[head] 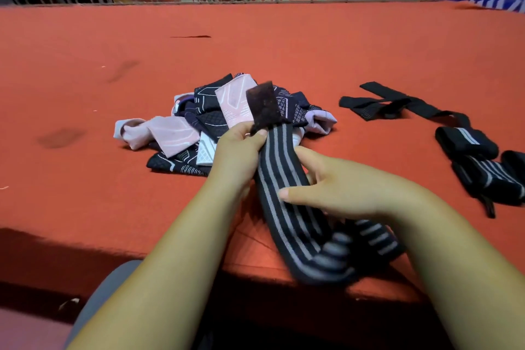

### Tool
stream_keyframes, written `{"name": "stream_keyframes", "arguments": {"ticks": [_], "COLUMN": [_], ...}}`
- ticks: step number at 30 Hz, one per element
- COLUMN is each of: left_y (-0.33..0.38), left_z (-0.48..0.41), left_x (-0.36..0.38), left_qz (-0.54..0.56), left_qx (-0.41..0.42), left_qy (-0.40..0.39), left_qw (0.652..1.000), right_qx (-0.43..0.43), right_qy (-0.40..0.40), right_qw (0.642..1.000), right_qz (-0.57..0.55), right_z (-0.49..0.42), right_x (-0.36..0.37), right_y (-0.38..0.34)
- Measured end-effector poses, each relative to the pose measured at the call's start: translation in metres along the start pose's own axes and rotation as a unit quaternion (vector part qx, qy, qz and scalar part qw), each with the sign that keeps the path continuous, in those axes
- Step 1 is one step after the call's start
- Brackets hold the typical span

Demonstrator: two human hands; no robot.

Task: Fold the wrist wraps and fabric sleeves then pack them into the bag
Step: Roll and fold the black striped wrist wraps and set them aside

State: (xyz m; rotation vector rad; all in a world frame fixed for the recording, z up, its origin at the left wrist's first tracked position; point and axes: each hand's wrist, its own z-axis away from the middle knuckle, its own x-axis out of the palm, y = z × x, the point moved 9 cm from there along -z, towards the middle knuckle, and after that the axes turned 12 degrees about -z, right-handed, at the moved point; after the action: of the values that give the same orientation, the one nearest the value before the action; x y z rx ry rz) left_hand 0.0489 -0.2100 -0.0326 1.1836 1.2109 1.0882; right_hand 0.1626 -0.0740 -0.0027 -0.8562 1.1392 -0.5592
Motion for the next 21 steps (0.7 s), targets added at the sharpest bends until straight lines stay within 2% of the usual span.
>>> {"name": "stream_keyframes", "arguments": {"ticks": [3,6,11,15,18,21], "left_y": [-0.001,0.0,0.0,-0.001,-0.003,-0.003], "left_z": [-0.001,-0.005,-0.003,-0.003,-0.003,-0.004], "left_x": [0.001,-0.001,0.004,0.014,0.021,0.024], "left_qz": [0.001,-0.027,-0.075,-0.08,-0.065,-0.103], "left_qx": [-0.002,0.008,0.027,0.03,0.023,0.029], "left_qy": [0.014,0.019,0.02,-0.013,-0.042,-0.054], "left_qw": [1.0,0.999,0.997,0.996,0.997,0.993], "right_qx": [0.038,0.018,0.064,0.084,0.068,0.04], "right_qy": [-0.108,-0.071,-0.082,0.015,0.1,0.144], "right_qw": [0.973,0.968,0.964,0.944,0.921,0.913], "right_qz": [-0.199,-0.24,-0.244,-0.318,-0.371,-0.379], "right_z": [0.006,0.0,-0.005,-0.016,-0.023,-0.024], "right_x": [0.03,0.03,0.035,0.021,0.007,0.0], "right_y": [0.003,0.009,0.042,0.059,0.065,0.065]}}
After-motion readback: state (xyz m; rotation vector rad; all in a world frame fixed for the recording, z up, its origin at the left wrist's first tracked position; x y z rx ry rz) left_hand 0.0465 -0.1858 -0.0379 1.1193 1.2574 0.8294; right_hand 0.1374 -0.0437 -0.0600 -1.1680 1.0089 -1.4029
